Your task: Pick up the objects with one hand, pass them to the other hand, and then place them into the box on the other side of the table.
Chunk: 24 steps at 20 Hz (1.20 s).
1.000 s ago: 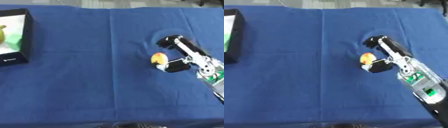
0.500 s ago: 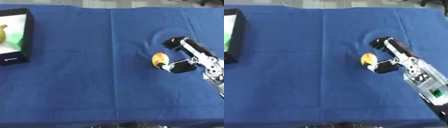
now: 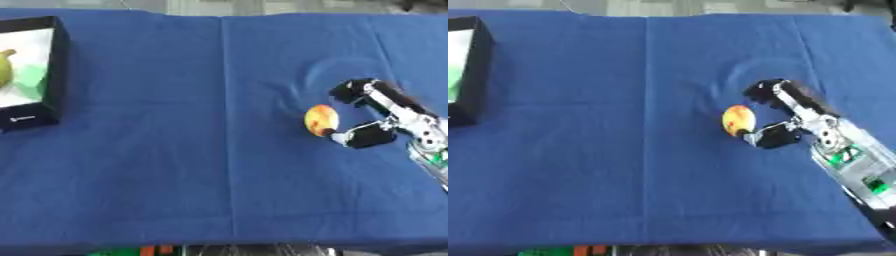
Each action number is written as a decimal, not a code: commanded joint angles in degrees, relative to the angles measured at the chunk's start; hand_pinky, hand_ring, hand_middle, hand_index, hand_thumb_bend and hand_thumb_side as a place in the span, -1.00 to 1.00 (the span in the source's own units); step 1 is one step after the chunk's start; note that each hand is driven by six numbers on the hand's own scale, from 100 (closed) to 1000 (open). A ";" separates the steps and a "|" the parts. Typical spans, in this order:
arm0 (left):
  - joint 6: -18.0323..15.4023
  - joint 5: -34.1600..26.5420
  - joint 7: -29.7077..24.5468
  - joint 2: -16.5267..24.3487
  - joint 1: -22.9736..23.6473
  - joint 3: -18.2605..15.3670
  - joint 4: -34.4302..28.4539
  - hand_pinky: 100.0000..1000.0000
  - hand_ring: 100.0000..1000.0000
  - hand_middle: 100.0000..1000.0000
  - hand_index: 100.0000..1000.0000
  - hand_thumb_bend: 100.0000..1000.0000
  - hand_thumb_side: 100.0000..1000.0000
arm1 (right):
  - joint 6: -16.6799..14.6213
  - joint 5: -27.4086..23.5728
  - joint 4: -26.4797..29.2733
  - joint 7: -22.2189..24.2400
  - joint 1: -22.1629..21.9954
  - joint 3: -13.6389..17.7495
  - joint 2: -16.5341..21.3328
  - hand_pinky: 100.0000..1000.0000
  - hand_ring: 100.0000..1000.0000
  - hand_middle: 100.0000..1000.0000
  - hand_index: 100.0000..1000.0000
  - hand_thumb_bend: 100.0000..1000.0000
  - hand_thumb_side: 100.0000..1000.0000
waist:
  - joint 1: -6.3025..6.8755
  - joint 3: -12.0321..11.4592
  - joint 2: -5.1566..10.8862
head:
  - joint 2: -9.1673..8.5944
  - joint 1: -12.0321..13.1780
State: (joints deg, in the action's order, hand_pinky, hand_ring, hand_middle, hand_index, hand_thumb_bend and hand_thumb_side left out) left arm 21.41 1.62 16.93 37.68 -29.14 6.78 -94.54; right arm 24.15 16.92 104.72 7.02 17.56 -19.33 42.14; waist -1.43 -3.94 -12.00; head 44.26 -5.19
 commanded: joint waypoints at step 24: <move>-0.24 -0.13 0.57 -0.16 0.73 -0.93 -0.10 0.54 0.45 0.48 0.35 -0.94 0.36 | -1.99 1.70 -7.28 -0.41 2.66 -1.30 -0.33 0.49 0.48 0.21 0.41 -0.22 -1.00 | 0.64 -0.76 0.08 | -0.14 -0.64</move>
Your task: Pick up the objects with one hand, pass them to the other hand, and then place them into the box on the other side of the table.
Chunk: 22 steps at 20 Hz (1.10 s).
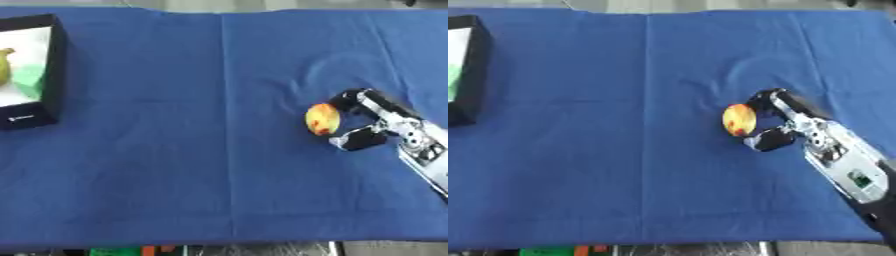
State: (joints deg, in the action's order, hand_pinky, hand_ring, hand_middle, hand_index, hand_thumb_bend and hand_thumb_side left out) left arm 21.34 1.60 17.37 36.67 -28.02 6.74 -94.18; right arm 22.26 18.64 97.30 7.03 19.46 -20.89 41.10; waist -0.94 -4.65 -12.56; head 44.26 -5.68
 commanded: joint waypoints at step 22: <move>-0.43 -0.27 0.13 1.49 -0.26 -1.08 -0.67 0.55 0.45 0.47 0.35 -0.97 0.36 | 2.85 -1.99 11.16 -3.21 0.22 3.01 2.20 0.40 0.22 -0.21 -0.05 -0.42 -1.00 | 0.07 -0.09 1.22 | -0.14 0.05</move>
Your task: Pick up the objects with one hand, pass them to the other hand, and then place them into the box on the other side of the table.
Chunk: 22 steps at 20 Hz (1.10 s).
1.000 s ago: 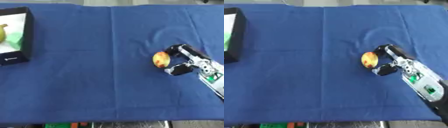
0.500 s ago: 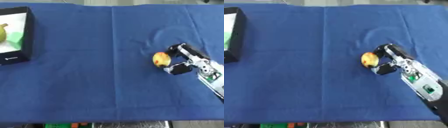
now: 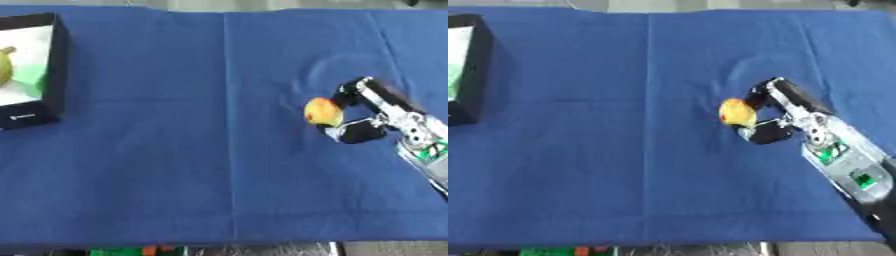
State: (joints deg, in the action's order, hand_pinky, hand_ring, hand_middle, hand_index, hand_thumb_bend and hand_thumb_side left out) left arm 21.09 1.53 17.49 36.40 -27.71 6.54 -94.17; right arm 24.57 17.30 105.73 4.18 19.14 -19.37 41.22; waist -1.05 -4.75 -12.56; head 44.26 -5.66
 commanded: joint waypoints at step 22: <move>-0.59 -0.78 -12.38 3.60 -11.52 6.15 -14.56 0.52 0.48 0.45 0.36 -0.88 0.14 | -0.50 -2.79 -0.90 -3.64 10.23 -0.66 -4.84 0.35 0.22 -0.19 -0.04 -0.37 -1.00 | 1.36 -1.52 2.48 | -0.14 -0.68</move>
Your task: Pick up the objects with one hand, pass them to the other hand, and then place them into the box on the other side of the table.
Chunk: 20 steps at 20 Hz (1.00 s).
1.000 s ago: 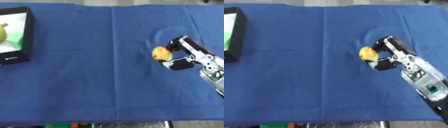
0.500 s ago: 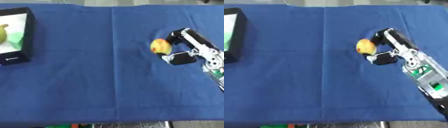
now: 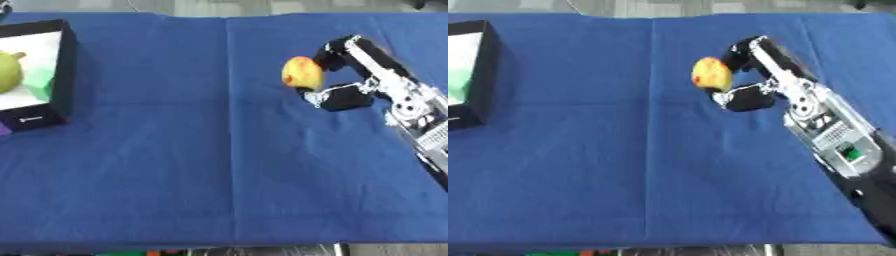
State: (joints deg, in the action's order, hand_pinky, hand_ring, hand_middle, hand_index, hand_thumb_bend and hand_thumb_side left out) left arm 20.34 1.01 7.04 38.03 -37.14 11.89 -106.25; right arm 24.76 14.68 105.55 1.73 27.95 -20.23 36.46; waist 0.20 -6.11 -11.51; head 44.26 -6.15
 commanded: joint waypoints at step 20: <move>2.72 8.20 -21.13 -5.46 -17.91 13.36 -4.52 0.49 0.48 0.43 0.39 -0.73 0.11 | -8.86 -3.23 -10.54 -9.49 7.19 -2.46 -7.20 0.32 0.21 -0.20 -0.06 -0.38 -1.00 | 1.08 -1.49 2.22 | -0.15 -0.43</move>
State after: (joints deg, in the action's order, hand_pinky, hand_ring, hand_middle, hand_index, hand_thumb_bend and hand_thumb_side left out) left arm 23.05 8.24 -13.10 32.62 -53.86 25.14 -110.87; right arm 16.32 11.80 94.60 -7.41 33.95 -23.02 28.90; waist 1.23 -7.52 -10.87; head 44.27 -6.77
